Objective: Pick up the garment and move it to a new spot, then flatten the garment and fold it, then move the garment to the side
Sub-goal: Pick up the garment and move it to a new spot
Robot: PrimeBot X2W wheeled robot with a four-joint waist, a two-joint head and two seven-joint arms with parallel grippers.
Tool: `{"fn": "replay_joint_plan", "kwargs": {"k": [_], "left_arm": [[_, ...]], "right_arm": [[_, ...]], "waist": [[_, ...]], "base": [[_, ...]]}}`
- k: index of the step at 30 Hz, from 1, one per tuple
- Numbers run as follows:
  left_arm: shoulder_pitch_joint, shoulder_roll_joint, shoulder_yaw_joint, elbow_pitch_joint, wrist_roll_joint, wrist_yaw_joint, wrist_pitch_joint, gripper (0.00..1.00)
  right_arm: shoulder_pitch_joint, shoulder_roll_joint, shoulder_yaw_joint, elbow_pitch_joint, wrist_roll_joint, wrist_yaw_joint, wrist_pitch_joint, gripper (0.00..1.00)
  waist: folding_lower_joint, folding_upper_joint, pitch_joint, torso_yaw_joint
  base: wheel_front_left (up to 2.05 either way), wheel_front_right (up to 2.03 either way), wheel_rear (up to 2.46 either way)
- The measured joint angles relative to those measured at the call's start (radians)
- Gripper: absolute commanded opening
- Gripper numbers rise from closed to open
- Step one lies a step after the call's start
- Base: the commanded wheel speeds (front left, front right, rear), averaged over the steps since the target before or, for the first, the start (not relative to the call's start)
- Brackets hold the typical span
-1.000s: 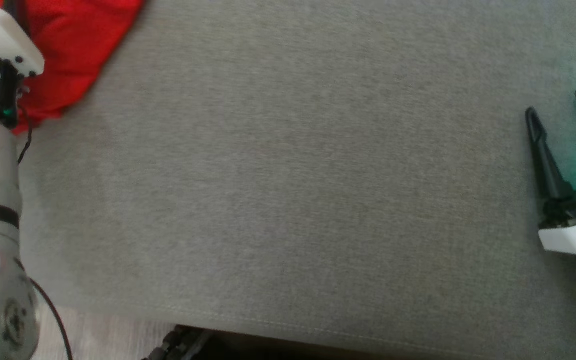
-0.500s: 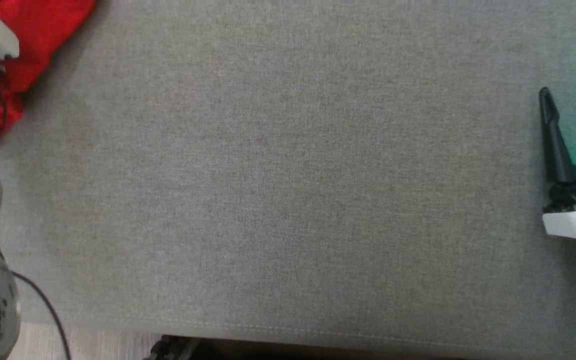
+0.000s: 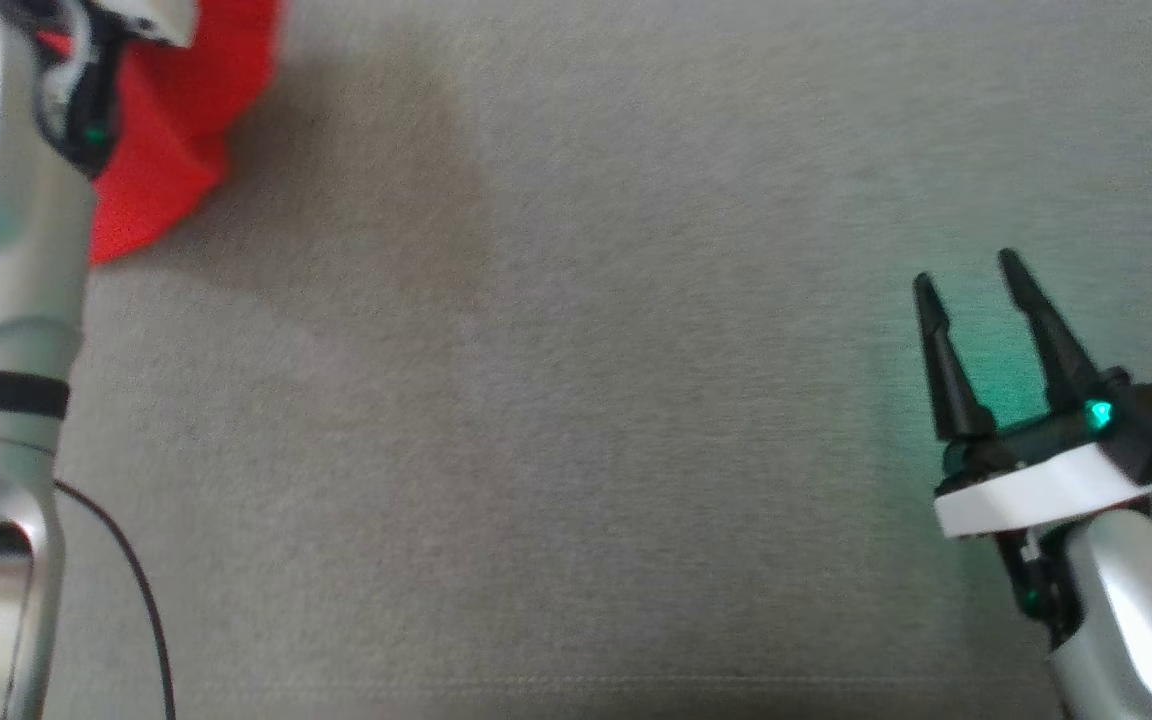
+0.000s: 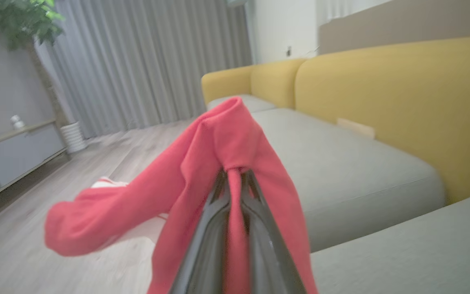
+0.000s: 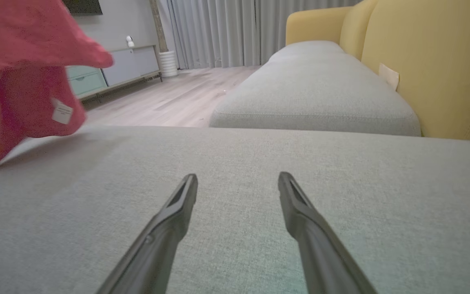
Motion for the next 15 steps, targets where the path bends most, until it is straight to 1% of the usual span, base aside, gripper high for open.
{"fn": "replay_joint_plan", "kwargs": {"k": [6,9,12,15], "left_arm": [[0.027,0.012,-0.179,-0.154,-0.181,0.000,0.046,0.00],[0.043,0.010,-0.234,-0.209,-0.261,0.000,0.064,0.00],[0.062,0.007,-0.272,-0.235,-0.314,0.000,0.065,0.00],[0.080,-0.003,-0.316,-0.239,-0.345,0.000,0.069,0.00]], "right_arm": [[0.060,0.037,0.006,0.012,0.000,0.000,0.000,1.00],[0.085,0.050,0.004,0.013,0.000,0.000,0.000,1.00],[0.101,0.060,0.004,0.013,0.000,0.000,0.000,1.00],[0.102,0.064,0.001,0.011,0.000,0.000,0.000,1.00]], "waist": [[0.0000,0.0000,-0.103,-0.096],[0.0000,0.0000,-0.148,-0.149],[-0.0001,0.0000,-0.184,-0.205],[-0.0001,0.0000,-0.207,-0.256]], "base": [[0.00,0.00,0.00],[0.00,0.00,0.00],[0.00,0.00,0.00],[0.00,0.00,0.00]]}}
